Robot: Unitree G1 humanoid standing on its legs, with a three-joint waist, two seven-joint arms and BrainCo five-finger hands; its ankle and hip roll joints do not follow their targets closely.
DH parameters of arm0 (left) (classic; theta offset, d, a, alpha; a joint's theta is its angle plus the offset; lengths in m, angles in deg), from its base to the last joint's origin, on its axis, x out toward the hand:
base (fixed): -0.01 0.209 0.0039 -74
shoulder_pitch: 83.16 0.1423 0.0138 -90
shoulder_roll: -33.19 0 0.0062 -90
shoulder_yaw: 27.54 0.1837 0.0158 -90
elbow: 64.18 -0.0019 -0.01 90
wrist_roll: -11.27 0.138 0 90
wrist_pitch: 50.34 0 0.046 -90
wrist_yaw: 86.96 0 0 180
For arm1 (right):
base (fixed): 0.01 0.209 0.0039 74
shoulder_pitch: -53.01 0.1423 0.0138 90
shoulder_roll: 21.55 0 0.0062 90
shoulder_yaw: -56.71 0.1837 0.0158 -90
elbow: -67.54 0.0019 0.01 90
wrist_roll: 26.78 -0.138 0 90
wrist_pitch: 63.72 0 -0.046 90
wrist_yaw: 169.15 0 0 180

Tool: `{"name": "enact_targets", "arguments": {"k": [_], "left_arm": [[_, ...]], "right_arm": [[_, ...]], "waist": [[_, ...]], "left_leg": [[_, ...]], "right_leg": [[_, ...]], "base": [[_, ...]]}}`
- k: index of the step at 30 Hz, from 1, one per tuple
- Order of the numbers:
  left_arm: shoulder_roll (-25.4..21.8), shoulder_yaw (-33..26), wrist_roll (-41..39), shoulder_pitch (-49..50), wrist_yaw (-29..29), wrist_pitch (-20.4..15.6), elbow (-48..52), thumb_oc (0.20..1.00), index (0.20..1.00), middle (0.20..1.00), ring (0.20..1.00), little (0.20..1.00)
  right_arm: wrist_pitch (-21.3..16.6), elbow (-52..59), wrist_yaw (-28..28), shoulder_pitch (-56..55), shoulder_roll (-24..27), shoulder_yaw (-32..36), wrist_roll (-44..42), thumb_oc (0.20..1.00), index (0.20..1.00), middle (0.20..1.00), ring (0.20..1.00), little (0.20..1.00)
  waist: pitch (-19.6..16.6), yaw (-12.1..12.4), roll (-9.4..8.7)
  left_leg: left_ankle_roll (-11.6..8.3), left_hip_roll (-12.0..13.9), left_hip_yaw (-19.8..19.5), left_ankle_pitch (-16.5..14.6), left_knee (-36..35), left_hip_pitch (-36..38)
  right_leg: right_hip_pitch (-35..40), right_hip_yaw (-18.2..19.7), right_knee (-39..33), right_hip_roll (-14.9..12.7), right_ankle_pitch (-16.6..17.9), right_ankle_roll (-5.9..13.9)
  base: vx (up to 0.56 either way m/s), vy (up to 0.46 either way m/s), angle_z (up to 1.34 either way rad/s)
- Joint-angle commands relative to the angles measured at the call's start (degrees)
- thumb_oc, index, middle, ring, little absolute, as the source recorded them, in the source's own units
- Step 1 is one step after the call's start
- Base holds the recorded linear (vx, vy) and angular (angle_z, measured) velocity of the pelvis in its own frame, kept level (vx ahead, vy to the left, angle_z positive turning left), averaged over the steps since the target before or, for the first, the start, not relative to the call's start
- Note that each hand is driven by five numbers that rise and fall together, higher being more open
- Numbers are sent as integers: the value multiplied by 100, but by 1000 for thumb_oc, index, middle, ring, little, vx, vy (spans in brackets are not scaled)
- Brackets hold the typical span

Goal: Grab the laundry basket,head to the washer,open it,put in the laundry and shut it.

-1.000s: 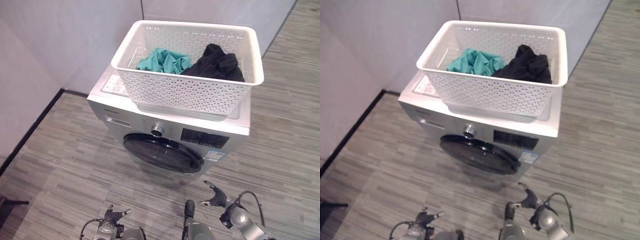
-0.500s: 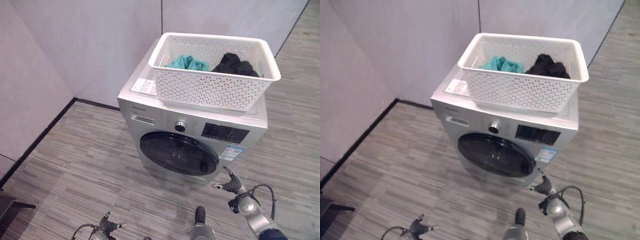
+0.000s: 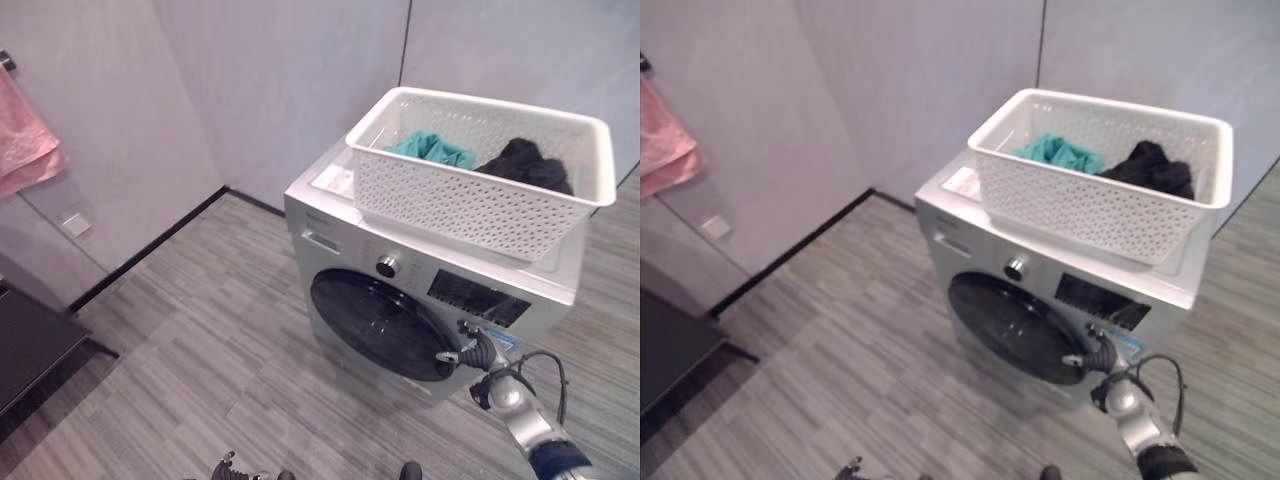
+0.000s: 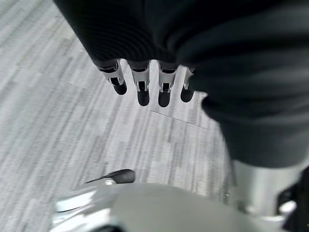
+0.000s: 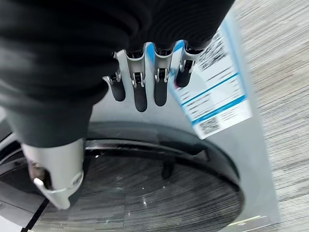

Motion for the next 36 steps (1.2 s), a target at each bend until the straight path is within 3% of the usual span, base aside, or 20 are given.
{"name": "enact_targets", "arguments": {"k": [1,4,6,13,17,19,23,24,25,28,30,31,33,34,35,36], "left_arm": [[-21,294,6,-451,24,-100,-302,1000,1000,1000,1000,1000],[-24,319,-80,-498,23,-121,-251,1000,1000,1000,1000,1000],[-65,530,-320,-613,19,-244,153,1000,1000,1000,1000,1000],[-122,630,-715,-869,-64,-359,402,1000,1000,1000,1000,1000],[-29,529,-810,-1002,-192,-303,188,1000,1000,1000,1000,1000],[93,268,-1017,-1009,-211,-242,-88,1000,1000,1000,1000,1000],[102,-1,-1267,-909,-327,-229,-86,1000,1000,1000,1000,1000],[101,-3,-1267,-909,-327,-229,-86,1000,1000,1000,1000,1000],[61,-173,-1411,-892,-647,-252,-108,1000,1000,1000,1000,1000],[-51,-270,-1528,-834,-944,-297,86,1000,1000,1000,1000,1000],[-104,-320,-1517,-812,-1059,-306,146,1000,1000,1000,1000,1000],[-327,-436,-1336,-634,-1447,-392,719,1000,1000,1000,1000,1000],[-457,-500,-1195,-532,-1600,-436,1096,1000,1000,1000,1000,1000],[-970,-764,-420,-345,-2393,-488,2061,1000,1000,1000,1000,1000],[-971,-769,-415,-336,-2394,-478,2076,1000,1000,1000,1000,1000],[-1557,-1173,529,-207,-3372,-380,2815,1000,1000,1000,1000,1000]], "right_arm": [[-249,-145,415,810,-26,-46,-237,1000,1000,1000,1000,1000],[-275,-233,455,1005,12,-125,-279,1000,1000,1000,1000,1000],[-331,-631,551,1746,266,-314,-362,1000,1000,1000,1000,1000],[-415,-1694,642,3109,458,-942,-377,1000,1000,1000,1000,1000],[-414,-1271,506,2917,-132,-1304,-453,1000,1000,1000,1000,1000],[-482,-433,112,2227,-725,-1687,-574,1000,1000,1000,1000,1000],[-587,-161,-406,1341,-1528,-2197,-995,1000,1000,1000,1000,1000],[-588,-162,-406,1343,-1530,-2197,-995,1000,1000,1000,1000,1000],[-661,-298,-666,1032,-2123,-2741,-1442,1000,1000,1000,1000,1000],[-644,-450,-762,947,-2481,-3104,-1808,1000,1000,1000,1000,1000],[-641,-501,-791,950,-2552,-3203,-1848,1000,1000,1000,1000,1000],[-660,-567,-803,882,-2525,-3315,-1805,1000,1000,1000,1000,1000],[-663,-617,-791,849,-2499,-3277,-1800,1000,1000,1000,1000,1000],[-725,-731,-724,762,-2409,-3196,-1724,1000,1000,1000,1000,1000],[-726,-733,-723,762,-2413,-3198,-1723,1000,1000,1000,1000,1000],[-799,-846,-654,681,-2324,-3055,-1638,1000,1000,1000,1000,1000]], "waist": [[303,122,-273],[443,150,-208],[815,207,3],[998,301,236],[946,260,243],[881,156,149],[749,97,32],[737,91,25],[681,146,-20],[618,211,-50],[593,232,-56],[551,317,-56],[498,345,-69],[433,452,-80],[423,443,-90],[380,529,-127]], "left_leg": [[117,-120,-137,-56,-78,-104],[95,-99,-181,9,-78,-234],[34,-121,-280,212,-78,-653],[-6,-222,-185,427,-78,-1175],[-12,-213,-95,420,-78,-1206],[4,-194,-60,372,-78,-1121],[20,-166,-42,282,-78,-895],[24,-176,-47,292,-78,-915],[8,-134,-30,229,-78,-705],[-14,-102,-50,222,-78,-602],[-27,-87,-59,217,-78,-556],[-55,-39,-108,196,-78,-444],[-57,-38,-132,201,-78,-438],[-93,-7,-181,173,-78,-376],[-88,-18,-188,187,-78,-395],[-128,10,-249,172,-78,-374]], "right_leg": [[153,74,63,-325,-383,147],[61,54,63,-322,-369,134],[-281,29,63,-377,-265,125],[-814,138,63,-472,-131,137],[-882,227,63,-473,-132,124],[-822,255,63,-457,-158,96],[-644,242,63,-438,-216,72],[-661,239,63,-447,-210,74],[-447,162,63,-411,-288,51],[-306,102,63,-383,-349,33],[-245,73,63,-366,-374,25],[-72,-6,63,-324,-439,10],[-33,-44,63,-323,-450,11],[106,-117,63,-279,-517,13],[92,-122,63,-289,-508,15],[149,-154,63,-261,-562,26]], "base": [[-116,-45,18],[-114,-20,9],[-258,11,22],[-88,32,4],[25,27,-11],[75,-6,-9],[72,-4,-15],[103,-1,-4],[72,0,1],[60,-13,18],[65,-27,15],[94,-47,20],[67,-40,30],[39,-25,26],[74,-52,24],[88,-60,24]]}}
